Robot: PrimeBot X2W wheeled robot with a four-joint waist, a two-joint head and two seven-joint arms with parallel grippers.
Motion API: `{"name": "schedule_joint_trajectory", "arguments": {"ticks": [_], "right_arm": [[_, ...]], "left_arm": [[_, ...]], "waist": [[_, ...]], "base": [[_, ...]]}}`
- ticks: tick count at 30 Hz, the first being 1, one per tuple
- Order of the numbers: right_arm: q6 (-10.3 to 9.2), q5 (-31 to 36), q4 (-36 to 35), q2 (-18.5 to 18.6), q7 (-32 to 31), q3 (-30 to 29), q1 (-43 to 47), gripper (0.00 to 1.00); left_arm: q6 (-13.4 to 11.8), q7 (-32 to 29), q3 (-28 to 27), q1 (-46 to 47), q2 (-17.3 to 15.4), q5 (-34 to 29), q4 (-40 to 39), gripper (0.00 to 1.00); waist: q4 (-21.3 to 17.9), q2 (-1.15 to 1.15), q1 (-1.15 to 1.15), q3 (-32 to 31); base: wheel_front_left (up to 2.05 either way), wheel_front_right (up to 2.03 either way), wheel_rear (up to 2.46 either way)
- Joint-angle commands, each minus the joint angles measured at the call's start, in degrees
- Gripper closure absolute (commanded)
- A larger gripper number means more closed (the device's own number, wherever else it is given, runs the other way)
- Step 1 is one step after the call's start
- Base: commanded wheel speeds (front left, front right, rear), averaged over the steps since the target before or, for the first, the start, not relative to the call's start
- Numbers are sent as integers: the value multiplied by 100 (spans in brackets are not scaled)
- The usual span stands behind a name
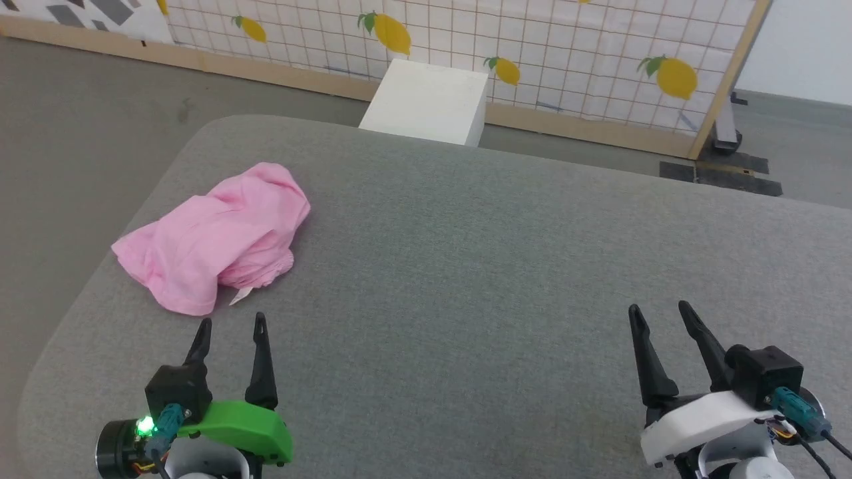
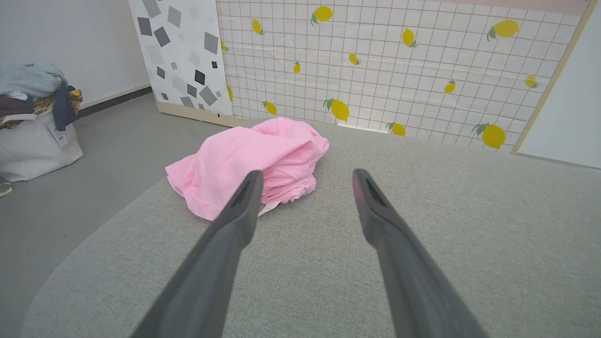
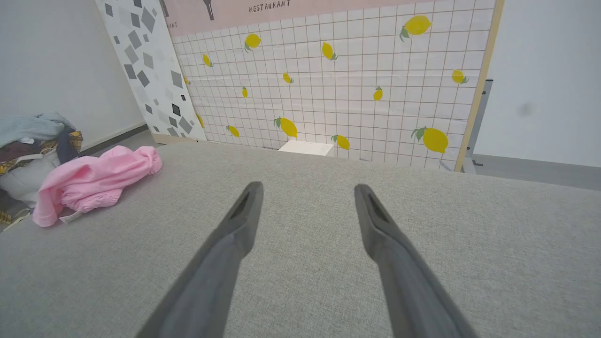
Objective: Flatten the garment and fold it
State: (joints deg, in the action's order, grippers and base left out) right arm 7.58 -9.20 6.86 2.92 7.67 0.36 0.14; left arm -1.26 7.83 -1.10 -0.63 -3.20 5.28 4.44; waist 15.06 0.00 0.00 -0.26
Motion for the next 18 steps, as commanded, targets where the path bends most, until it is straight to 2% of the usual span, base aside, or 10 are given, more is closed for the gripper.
{"name": "schedule_joint_trajectory", "arguments": {"ticks": [1, 18], "right_arm": [[-5, -75, 42, -2, 73, 19, 91, 0], [-6, -280, 229, -3, 275, 53, 117, 0]], "left_arm": [[-26, 61, -11, -91, 17, 55, 26, 0], [-116, 262, 14, -175, 22, 169, 88, 0]], "waist": [[76, 0, 0, -3], [474, 0, 0, -20]], "base": [[0, 0, 0], [0, 0, 0]]}}
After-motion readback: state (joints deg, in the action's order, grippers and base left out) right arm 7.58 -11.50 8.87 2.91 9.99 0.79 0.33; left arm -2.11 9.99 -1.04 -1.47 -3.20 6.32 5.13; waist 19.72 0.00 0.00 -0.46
